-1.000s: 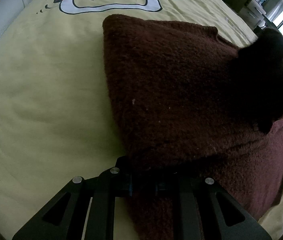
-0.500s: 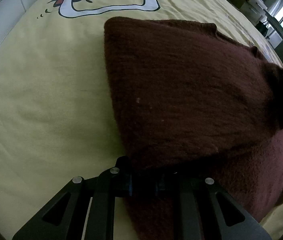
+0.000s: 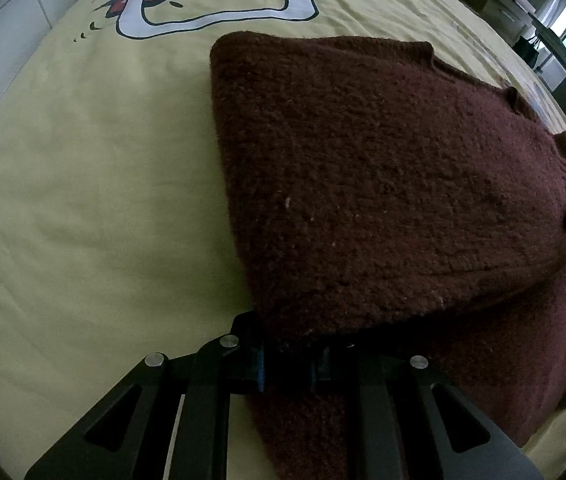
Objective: Fold small clothes
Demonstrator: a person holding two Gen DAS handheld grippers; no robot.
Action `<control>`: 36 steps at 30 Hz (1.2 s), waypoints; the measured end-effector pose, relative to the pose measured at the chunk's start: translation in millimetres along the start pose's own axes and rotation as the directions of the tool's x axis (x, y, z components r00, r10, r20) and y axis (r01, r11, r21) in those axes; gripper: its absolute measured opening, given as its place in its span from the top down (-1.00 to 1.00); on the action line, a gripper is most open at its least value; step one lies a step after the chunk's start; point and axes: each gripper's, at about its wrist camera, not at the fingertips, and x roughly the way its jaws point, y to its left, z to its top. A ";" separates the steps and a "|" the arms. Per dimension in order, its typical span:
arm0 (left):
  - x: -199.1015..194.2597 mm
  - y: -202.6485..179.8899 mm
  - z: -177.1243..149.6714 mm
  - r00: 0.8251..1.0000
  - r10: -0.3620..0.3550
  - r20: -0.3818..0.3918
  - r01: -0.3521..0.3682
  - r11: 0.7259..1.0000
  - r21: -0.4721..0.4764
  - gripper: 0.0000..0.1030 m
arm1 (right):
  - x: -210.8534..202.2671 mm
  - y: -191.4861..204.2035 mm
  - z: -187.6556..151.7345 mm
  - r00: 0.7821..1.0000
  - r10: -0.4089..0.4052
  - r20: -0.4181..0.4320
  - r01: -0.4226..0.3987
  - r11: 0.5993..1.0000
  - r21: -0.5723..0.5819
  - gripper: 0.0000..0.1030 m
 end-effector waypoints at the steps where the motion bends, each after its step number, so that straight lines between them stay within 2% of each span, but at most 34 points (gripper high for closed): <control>1: -0.1 -0.5 -0.4 1.000 0.002 0.002 -0.002 1.000 0.001 0.76 | -1.2 -2.3 -1.9 1.000 -0.017 -0.004 0.017 1.000 -0.008 0.28; 5: -4.0 -4.1 -4.2 0.999 0.026 0.020 -0.027 0.999 0.021 0.75 | -3.6 -8.7 -8.3 0.997 -0.072 -0.026 0.071 0.997 -0.029 0.22; 6: -5.5 -5.9 -4.9 0.999 0.036 0.026 -0.036 0.999 0.027 0.75 | -6.5 -11.7 -9.2 0.997 -0.077 -0.022 0.076 0.997 -0.030 0.16; 9: -9.8 -10.4 -5.3 0.998 0.058 0.037 -0.060 0.997 0.038 0.73 | -19.9 -11.3 -10.3 0.992 -0.124 0.006 0.124 0.991 -0.044 -0.22; 12: -17.7 -10.6 -6.4 0.996 0.087 0.037 -0.087 0.996 0.020 0.65 | -33.1 -6.9 -9.0 0.991 -0.133 0.031 0.134 0.989 -0.063 -0.44; 13: -21.2 -10.8 -7.7 0.994 0.096 0.045 -0.097 0.995 0.019 0.53 | -37.0 -4.6 -8.2 0.990 -0.138 0.040 0.140 0.988 -0.071 -0.56; 14: -26.4 -11.4 -8.5 0.993 0.106 0.060 -0.108 0.994 0.018 0.39 | -41.6 -1.7 -7.7 0.989 -0.141 0.054 0.145 0.986 -0.083 -0.57; 16: -38.6 -12.8 -10.3 0.989 0.122 0.080 -0.124 0.992 0.022 -0.56 | -49.7 5.5 -6.4 0.987 -0.139 0.081 0.147 0.983 -0.106 -0.58; 17: -45.1 -14.3 -10.9 0.988 0.125 0.092 -0.128 0.991 0.027 -0.68 | -54.2 9.3 -6.0 0.986 -0.134 0.097 0.145 0.983 -0.114 -0.59; 20: -65.0 -20.0 -11.9 0.977 0.146 0.155 -0.152 0.988 0.022 -0.73 | -63.5 24.7 -2.8 0.983 -0.104 0.149 0.126 0.982 -0.140 -0.70; 22: -78.4 -24.7 -10.2 0.972 0.136 0.193 -0.140 0.990 0.006 -0.96 | -67.8 38.0 -1.6 0.979 -0.087 0.182 0.117 0.980 -0.162 -0.88; 24: -88.1 -31.0 -6.9 0.969 0.102 0.226 -0.103 0.995 -0.008 -0.98 | -70.3 51.9 -2.2 0.975 -0.067 0.212 0.109 0.976 -0.191 -1.00; 31: -81.9 -71.0 18.8 0.956 0.051 0.291 -0.061 0.998 0.025 -0.98 | -52.3 98.8 -3.9 0.964 -0.049 0.260 0.124 0.952 -0.280 -1.00; 33: -70.2 -85.2 23.0 0.956 0.058 0.289 -0.071 0.997 0.036 -0.98 | -39.0 109.0 -9.9 0.959 -0.066 0.274 0.152 0.940 -0.306 -1.00; 36: -41.1 -102.2 26.7 0.966 0.063 0.251 -0.076 0.996 0.041 -0.98 | -14.2 114.8 -22.0 0.963 -0.086 0.255 0.170 0.930 -0.327 -1.00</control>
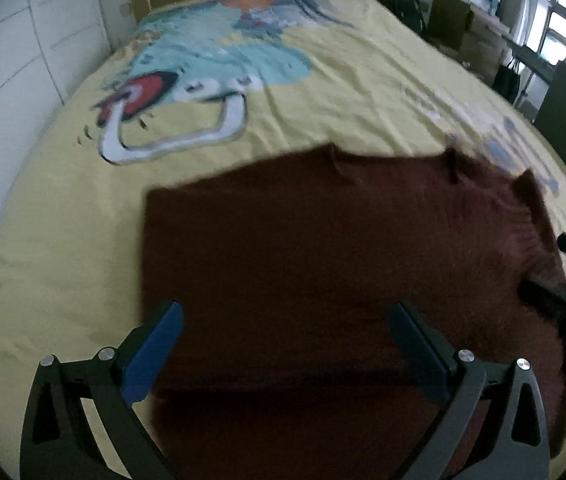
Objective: Fold small clothes
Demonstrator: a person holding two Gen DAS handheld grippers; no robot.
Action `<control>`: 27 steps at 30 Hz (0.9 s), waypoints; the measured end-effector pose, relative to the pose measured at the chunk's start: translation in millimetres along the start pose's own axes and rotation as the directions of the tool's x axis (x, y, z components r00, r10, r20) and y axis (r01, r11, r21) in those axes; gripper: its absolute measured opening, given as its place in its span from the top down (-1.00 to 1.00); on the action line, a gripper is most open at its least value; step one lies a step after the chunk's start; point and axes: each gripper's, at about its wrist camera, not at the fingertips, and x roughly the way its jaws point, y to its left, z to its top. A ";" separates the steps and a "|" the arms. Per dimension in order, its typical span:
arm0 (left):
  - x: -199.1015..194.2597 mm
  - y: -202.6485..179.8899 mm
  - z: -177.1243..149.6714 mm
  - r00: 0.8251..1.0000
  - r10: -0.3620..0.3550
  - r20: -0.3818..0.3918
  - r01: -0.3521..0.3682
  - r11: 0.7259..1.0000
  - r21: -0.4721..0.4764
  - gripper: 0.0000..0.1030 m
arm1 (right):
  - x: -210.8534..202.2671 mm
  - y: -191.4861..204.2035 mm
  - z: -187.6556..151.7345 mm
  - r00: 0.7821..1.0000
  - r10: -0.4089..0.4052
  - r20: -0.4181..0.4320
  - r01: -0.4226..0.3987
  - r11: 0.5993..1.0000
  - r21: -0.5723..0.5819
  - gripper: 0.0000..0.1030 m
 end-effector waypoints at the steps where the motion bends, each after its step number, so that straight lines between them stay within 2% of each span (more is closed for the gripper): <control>1: 11.1 -4.8 -3.3 1.000 0.005 -0.021 -0.005 1.000 0.003 -0.98 | 7.2 1.8 -6.0 1.000 -0.004 -0.007 0.004 1.000 -0.007 -1.00; 5: 38.8 -6.8 -19.9 0.996 0.046 -0.076 -0.044 0.999 0.018 -0.98 | 41.6 1.9 -27.2 0.997 -0.044 -0.066 0.041 0.998 -0.051 -1.00; 12: 42.3 21.0 -32.7 0.995 0.081 -0.060 -0.080 0.997 0.018 -0.99 | 49.5 -40.9 -33.2 0.997 -0.032 -0.067 0.033 0.999 0.014 -0.99; 16: 45.8 25.7 -33.9 0.995 0.069 -0.069 -0.069 0.998 0.012 -0.99 | 47.9 -61.5 -36.2 0.996 -0.041 -0.078 0.044 0.998 0.037 -0.99; 20: 45.9 21.5 -34.5 0.995 0.077 -0.069 -0.076 0.997 0.014 -0.99 | 52.8 -83.6 -45.3 0.996 0.052 -0.077 -0.040 0.989 0.144 -0.99; 27: 33.5 24.2 -25.3 0.991 0.041 -0.124 -0.043 0.999 -0.015 -0.98 | 40.4 -80.1 -41.7 0.995 0.047 -0.082 -0.037 0.992 0.124 -0.99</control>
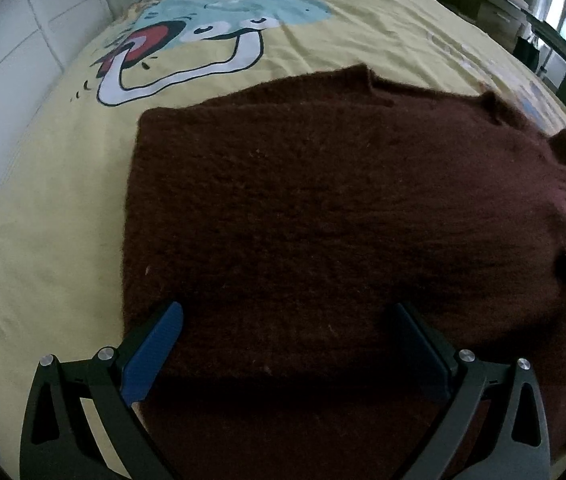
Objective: Fold small clothes
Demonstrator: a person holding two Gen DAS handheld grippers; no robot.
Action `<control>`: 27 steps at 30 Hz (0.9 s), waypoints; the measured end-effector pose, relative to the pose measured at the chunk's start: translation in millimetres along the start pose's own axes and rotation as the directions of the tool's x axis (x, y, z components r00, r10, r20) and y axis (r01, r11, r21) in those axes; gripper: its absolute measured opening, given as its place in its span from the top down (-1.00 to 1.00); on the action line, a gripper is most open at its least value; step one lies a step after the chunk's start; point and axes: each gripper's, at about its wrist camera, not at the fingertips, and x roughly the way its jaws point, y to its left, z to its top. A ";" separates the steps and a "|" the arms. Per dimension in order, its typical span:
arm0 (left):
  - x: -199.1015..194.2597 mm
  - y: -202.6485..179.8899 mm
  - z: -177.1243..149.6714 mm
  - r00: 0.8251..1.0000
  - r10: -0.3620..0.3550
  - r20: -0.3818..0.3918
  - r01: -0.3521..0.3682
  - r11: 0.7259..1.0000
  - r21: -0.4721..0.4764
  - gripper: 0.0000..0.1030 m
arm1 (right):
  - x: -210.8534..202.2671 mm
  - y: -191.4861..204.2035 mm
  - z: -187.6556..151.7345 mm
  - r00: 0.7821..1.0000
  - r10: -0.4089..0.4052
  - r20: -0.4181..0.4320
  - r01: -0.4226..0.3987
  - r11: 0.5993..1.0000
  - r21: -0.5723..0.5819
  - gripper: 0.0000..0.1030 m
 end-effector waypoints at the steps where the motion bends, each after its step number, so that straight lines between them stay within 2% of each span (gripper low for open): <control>1: -8.9 0.4 -0.6 1.000 -0.010 0.004 0.010 1.000 -0.019 -0.98 | -8.1 0.6 -1.9 1.000 -0.008 0.015 0.008 1.000 0.002 -0.99; 4: -38.0 0.8 -6.8 0.997 -0.050 0.050 0.053 0.997 -0.052 -0.98 | -37.2 0.3 -8.1 0.998 -0.036 0.059 0.035 0.999 0.002 -0.99; 8: -78.5 4.7 -22.3 0.993 -0.074 0.092 0.082 0.993 -0.081 -0.98 | -81.0 -8.5 -26.9 0.993 -0.035 0.112 0.031 0.999 0.030 -0.99; 12: -106.3 7.2 -46.5 0.993 -0.063 0.097 0.071 0.994 -0.085 -0.98 | -117.1 -18.9 -52.0 0.987 -0.056 0.148 0.048 0.997 0.059 -0.99; 16: -116.9 7.8 -77.0 0.995 -0.067 0.077 0.074 0.993 -0.093 -0.98 | -142.3 -29.7 -81.6 0.984 -0.070 0.163 0.055 0.994 0.095 -0.99; 23: -109.0 19.6 -132.5 0.996 -0.087 -0.002 0.085 0.982 -0.168 -0.98 | -146.1 -44.2 -130.5 0.992 -0.070 0.109 0.054 0.989 0.137 -0.99; 27: -100.9 20.3 -151.3 0.997 -0.071 -0.035 0.065 0.986 -0.156 -0.98 | -131.3 -49.8 -156.4 0.995 -0.082 0.051 0.072 0.984 0.163 -0.99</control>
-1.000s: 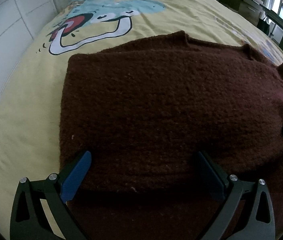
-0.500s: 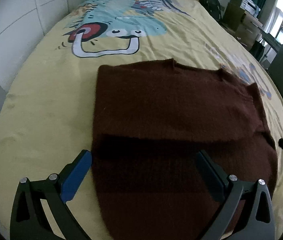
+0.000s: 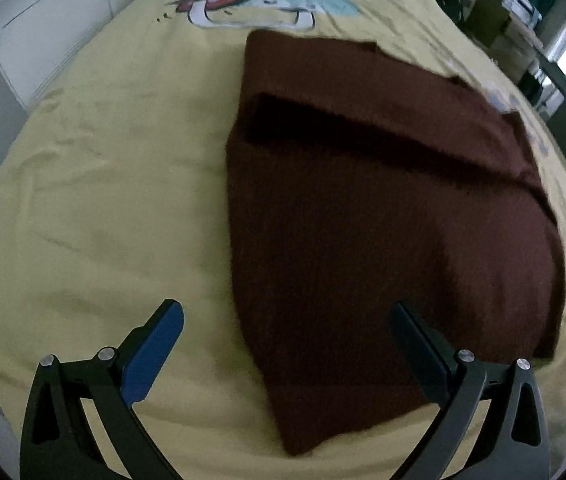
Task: Fold small clothes
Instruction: 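Grasp the sweater hem edge with both grippers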
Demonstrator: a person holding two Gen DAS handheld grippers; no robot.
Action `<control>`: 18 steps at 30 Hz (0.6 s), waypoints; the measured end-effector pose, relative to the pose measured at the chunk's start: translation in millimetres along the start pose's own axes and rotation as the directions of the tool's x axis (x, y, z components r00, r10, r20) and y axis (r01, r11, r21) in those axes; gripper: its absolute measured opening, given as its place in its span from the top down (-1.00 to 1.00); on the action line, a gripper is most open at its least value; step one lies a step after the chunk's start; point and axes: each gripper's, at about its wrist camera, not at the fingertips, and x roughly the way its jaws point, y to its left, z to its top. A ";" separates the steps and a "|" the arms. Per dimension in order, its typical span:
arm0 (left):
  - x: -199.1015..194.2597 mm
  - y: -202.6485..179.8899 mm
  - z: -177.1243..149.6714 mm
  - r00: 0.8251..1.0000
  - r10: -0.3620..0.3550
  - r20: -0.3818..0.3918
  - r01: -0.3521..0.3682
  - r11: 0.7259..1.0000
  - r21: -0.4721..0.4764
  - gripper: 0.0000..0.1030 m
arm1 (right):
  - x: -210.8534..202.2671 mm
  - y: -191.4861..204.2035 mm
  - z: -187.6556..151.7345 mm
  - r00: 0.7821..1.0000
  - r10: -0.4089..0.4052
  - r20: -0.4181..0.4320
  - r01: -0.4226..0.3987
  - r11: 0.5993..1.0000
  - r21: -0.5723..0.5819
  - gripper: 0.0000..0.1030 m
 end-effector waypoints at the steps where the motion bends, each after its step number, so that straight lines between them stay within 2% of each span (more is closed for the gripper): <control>1: 3.6 1.8 -6.3 1.000 -0.001 -0.014 0.001 1.000 -0.002 -0.98 | 3.6 -1.6 -4.9 1.000 -0.001 -0.012 0.001 1.000 0.005 -0.99; 9: 37.6 2.9 -37.8 0.991 -0.042 -0.128 0.037 0.999 -0.034 -0.96 | 25.9 -11.2 -34.6 0.993 -0.013 -0.119 0.015 1.000 0.021 -0.99; 12: 49.5 -3.1 -46.3 0.984 -0.067 -0.167 0.063 0.998 -0.030 -0.81 | 33.3 -12.9 -40.9 0.986 -0.008 -0.166 0.013 0.999 0.030 -0.99; 15: 54.7 -9.0 -48.8 0.984 -0.051 -0.172 0.050 0.999 -0.009 -0.74 | 39.6 -14.7 -47.7 0.980 0.025 -0.198 -0.015 0.999 0.052 -0.99; 16: 55.3 -11.1 -48.3 0.984 -0.055 -0.171 0.055 0.998 -0.004 -0.69 | 41.7 -15.2 -49.7 0.977 0.037 -0.210 -0.025 0.998 0.061 -0.96; 17: 55.5 -12.4 -47.9 0.983 -0.063 -0.171 0.063 0.998 -0.001 -0.52 | 44.1 -15.6 -51.9 0.972 0.053 -0.227 -0.037 0.997 0.074 -0.92; 18: 55.1 -14.0 -47.6 0.983 -0.075 -0.168 0.077 0.997 0.001 -0.23 | 46.4 -15.8 -54.0 0.968 0.063 -0.244 -0.043 0.995 0.085 -0.71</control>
